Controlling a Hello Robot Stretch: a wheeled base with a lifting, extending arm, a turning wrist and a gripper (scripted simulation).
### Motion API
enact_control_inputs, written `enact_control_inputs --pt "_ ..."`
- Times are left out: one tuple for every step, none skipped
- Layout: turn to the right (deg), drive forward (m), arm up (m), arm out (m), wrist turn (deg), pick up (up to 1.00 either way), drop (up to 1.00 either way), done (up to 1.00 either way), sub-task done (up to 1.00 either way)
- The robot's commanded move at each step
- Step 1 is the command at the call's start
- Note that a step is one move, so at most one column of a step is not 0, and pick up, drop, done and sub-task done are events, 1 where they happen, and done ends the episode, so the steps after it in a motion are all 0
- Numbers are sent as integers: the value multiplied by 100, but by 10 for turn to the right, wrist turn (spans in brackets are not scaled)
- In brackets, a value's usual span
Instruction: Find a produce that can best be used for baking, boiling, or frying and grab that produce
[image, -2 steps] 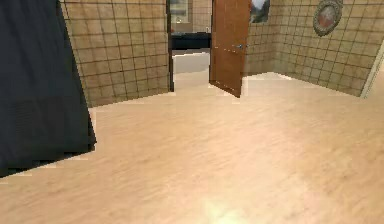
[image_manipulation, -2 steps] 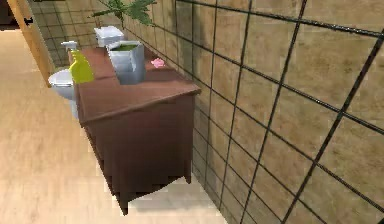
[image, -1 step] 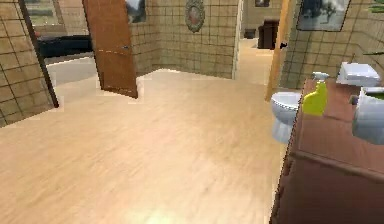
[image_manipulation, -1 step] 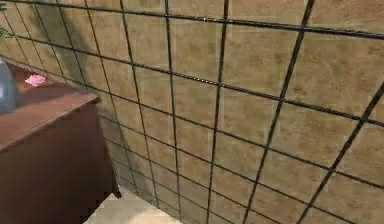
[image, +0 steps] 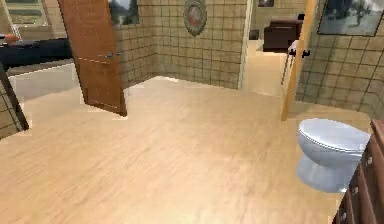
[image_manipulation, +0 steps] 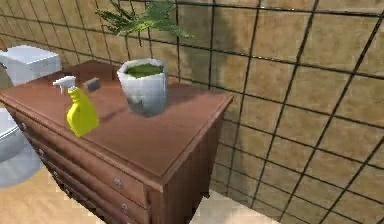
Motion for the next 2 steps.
enact_control_inputs --pt "150 0 0 0 0 0 0 0 0" --pt "0 100 0 0 0 0 0 0 0"
